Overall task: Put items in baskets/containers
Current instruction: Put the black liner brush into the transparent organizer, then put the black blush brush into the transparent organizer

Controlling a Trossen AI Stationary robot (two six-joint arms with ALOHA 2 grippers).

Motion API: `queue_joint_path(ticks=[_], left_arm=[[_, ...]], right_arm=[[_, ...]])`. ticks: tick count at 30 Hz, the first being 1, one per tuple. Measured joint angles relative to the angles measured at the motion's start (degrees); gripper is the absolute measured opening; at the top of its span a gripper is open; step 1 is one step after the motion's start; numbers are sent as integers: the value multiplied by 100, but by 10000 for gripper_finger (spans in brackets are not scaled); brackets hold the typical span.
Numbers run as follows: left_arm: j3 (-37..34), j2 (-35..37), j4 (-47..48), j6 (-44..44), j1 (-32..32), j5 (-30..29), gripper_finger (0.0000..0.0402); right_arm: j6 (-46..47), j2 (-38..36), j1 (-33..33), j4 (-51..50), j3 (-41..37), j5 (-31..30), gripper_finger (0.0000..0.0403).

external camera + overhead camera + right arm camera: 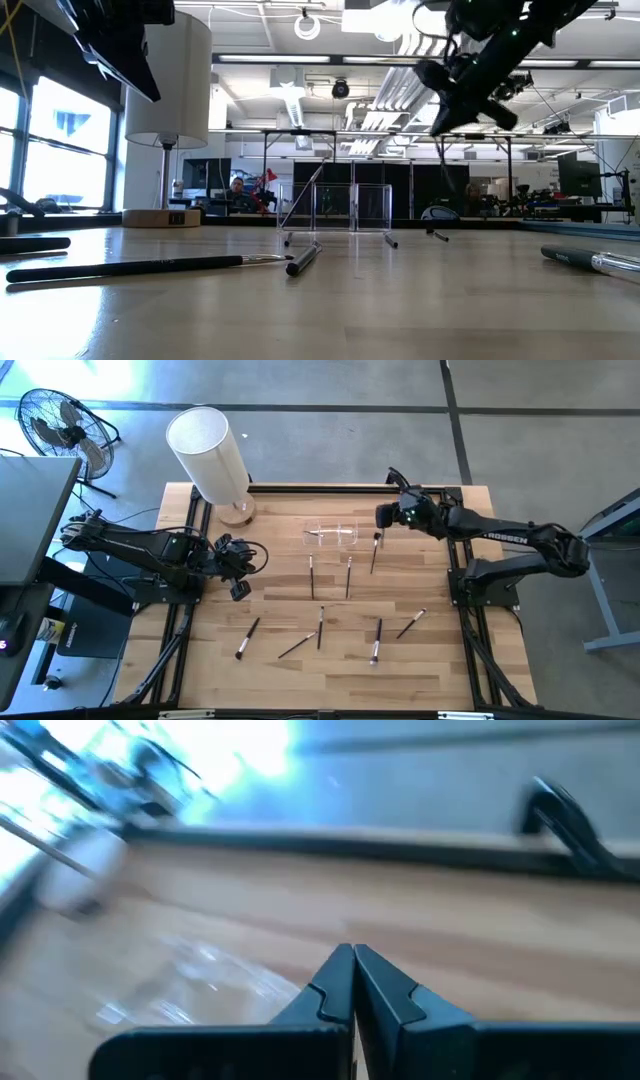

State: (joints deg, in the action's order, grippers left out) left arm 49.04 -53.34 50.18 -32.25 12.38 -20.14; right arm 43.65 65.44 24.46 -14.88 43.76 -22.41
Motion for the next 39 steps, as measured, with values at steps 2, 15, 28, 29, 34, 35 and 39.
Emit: queue_joint_path(ticks=[2, 15, 28, 29, 34, 35, 39], left_arm=[[0, 0, -56, 0, 0, 0, 0], [0, 0, -88, -105, 0, -6, 0], [0, 0, -75, -114, 0, -116, 0], [0, 0, -72, -114, 0, -193, 0], [0, 0, -75, -109, 0, -558, 1], [0, 0, -73, -109, 0, -620, 1], [0, 0, -73, -105, 0, -861, 1]], right_arm=[[-184, 83, -53, 588, 1, -9, 0], [-2345, 1301, -327, 3786, 10, -13, 0], [-2567, 2350, -325, 4028, 10, 543, 9], [-2563, 2339, -325, 3953, 10, 577, 14], [-2548, 2055, -325, 3621, 10, 629, 49], [-2518, 1971, -325, 3528, 10, 629, 56], [-2272, 1509, -325, 3062, 10, 745, 74]])
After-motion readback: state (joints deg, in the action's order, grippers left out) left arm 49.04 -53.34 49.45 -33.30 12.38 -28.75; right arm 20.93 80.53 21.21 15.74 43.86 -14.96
